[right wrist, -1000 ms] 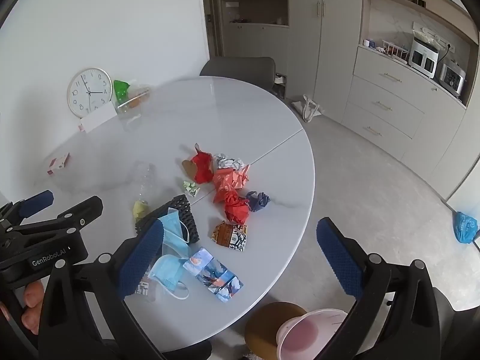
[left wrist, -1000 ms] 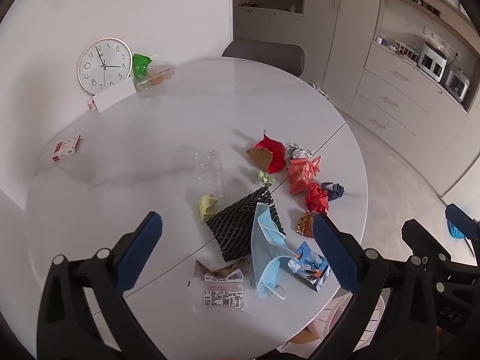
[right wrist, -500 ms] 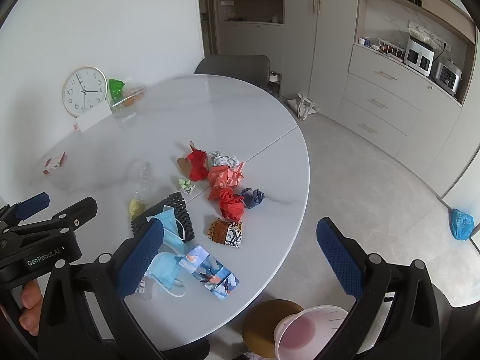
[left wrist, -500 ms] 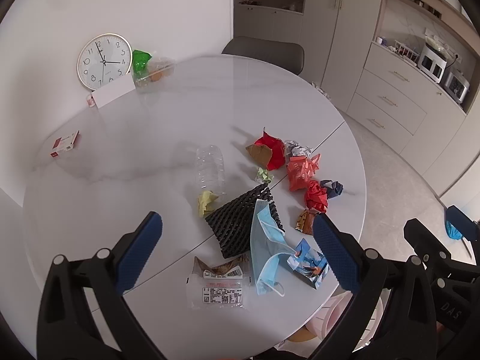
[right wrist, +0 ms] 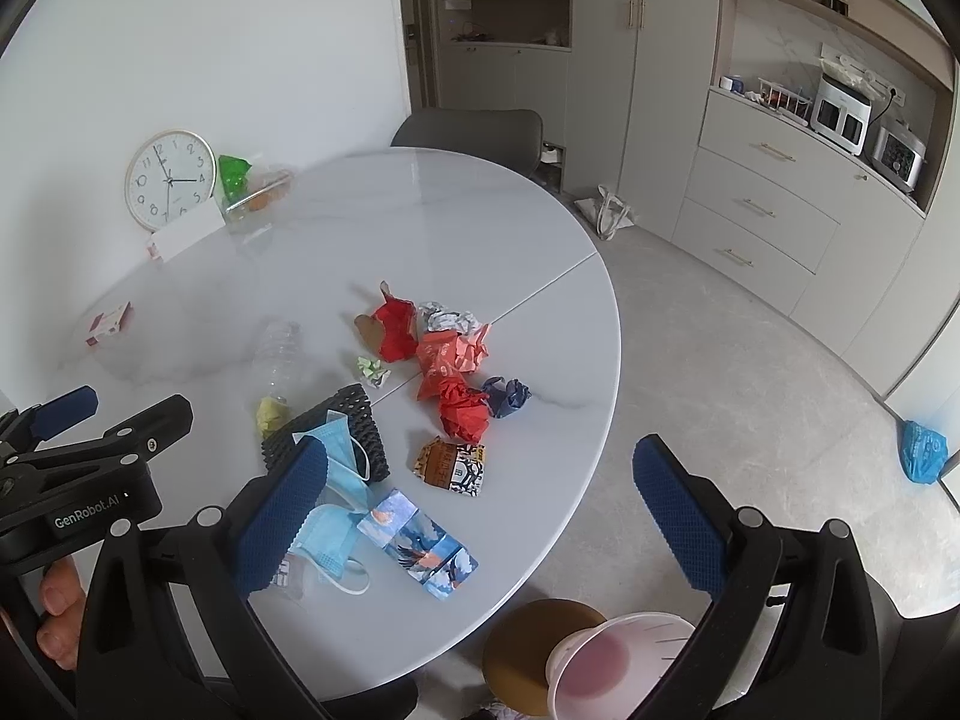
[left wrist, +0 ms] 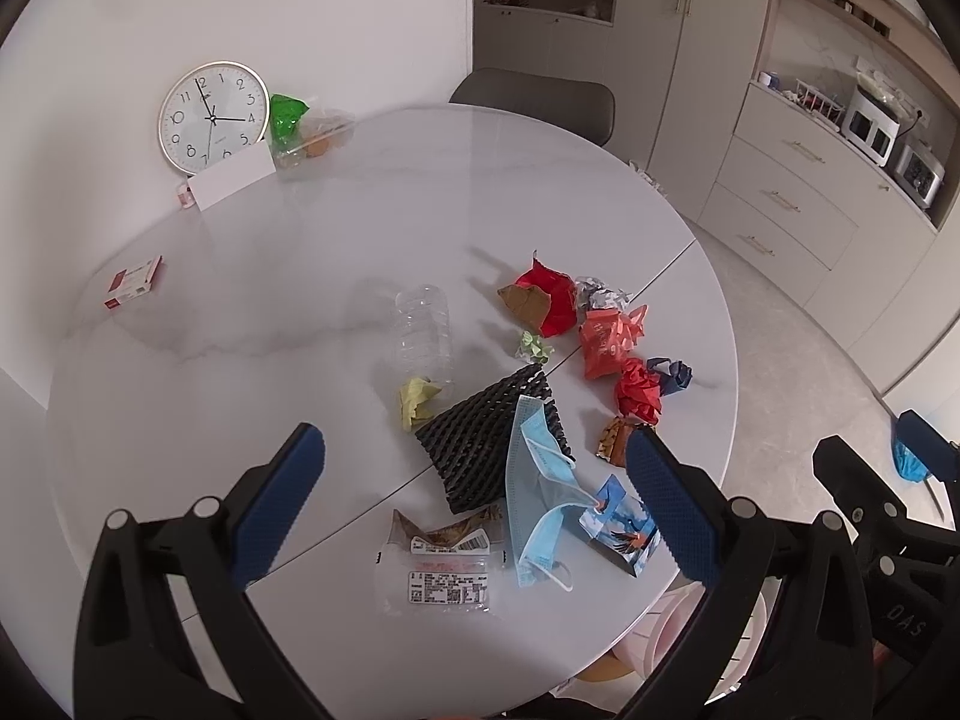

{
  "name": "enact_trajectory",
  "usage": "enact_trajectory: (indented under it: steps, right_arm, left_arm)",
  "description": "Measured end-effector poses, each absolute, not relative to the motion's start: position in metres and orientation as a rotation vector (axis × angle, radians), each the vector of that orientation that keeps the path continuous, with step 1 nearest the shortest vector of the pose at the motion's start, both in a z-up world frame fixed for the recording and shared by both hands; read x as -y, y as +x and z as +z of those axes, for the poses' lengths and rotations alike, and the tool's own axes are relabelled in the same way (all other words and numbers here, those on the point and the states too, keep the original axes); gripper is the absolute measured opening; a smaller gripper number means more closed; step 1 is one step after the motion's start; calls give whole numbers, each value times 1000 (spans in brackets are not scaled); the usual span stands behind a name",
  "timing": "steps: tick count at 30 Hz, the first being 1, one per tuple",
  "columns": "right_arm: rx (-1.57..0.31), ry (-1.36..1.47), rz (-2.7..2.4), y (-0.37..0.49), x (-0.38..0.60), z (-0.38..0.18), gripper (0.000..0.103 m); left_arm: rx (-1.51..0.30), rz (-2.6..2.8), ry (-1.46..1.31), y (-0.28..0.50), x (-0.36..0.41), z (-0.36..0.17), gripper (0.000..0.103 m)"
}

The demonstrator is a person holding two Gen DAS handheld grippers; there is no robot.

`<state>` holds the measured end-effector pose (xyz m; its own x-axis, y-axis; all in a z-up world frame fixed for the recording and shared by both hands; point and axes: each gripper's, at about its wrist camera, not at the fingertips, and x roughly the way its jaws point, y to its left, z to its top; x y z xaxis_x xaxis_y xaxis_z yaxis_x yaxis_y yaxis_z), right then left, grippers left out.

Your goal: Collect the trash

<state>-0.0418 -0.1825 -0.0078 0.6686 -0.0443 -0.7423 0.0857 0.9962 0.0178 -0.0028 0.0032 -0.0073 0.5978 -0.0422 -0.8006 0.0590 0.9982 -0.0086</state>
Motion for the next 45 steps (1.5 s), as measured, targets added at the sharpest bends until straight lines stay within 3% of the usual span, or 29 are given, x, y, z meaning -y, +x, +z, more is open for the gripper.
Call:
enact_trajectory:
  steps: [45]
  right_arm:
    - [-849, 55, -75, -37, 179, -10, 101]
  left_arm:
    - [-939, -42, 9, 1, -5, -10, 96]
